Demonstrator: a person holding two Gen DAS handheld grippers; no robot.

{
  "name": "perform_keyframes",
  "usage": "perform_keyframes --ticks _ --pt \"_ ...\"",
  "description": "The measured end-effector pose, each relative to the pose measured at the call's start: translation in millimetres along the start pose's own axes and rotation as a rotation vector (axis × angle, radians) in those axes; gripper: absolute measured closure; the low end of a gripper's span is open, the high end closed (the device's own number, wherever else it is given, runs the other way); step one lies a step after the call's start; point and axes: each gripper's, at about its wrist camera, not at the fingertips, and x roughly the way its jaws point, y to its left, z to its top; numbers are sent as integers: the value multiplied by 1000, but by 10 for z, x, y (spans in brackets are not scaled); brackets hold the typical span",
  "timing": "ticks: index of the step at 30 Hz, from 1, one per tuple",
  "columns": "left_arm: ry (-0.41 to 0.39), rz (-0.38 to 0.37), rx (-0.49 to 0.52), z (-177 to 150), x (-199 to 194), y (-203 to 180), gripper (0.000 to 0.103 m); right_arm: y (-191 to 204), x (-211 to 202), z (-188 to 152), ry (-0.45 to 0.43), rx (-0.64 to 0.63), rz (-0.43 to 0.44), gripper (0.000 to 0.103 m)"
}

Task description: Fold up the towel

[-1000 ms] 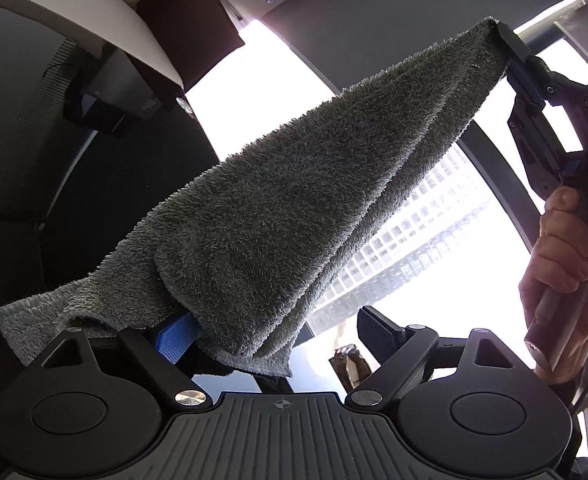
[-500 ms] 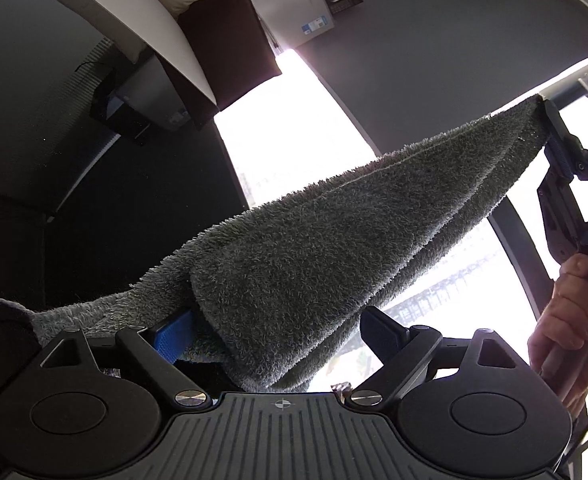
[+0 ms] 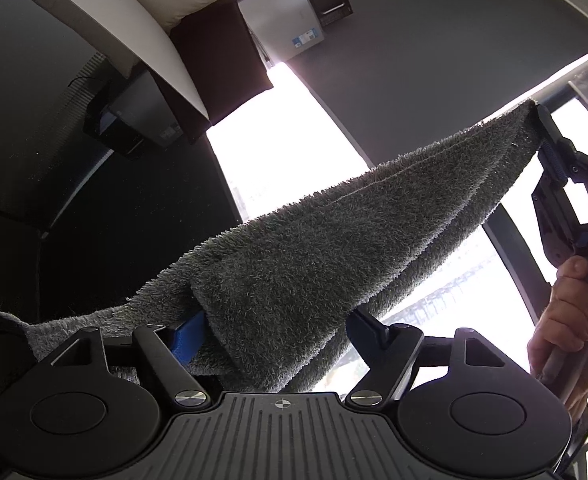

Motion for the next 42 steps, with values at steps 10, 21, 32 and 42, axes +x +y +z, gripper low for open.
perform_keyframes --ticks 10,21,32,42 --pt "-31 -2 26 116 163 30 72 -47 2 -19 1 5 -14 98" --pt "-135 77 82 453 44 -68 83 -111 -20 -28 -11 12 -67 98" --pt "-251 159 219 787 -25 -454 96 -108 5 -60 -11 6 -75 98" --pt "-390 302 388 988 -383 -1094 96 -26 -35 -40 -50 -11 -85 98"
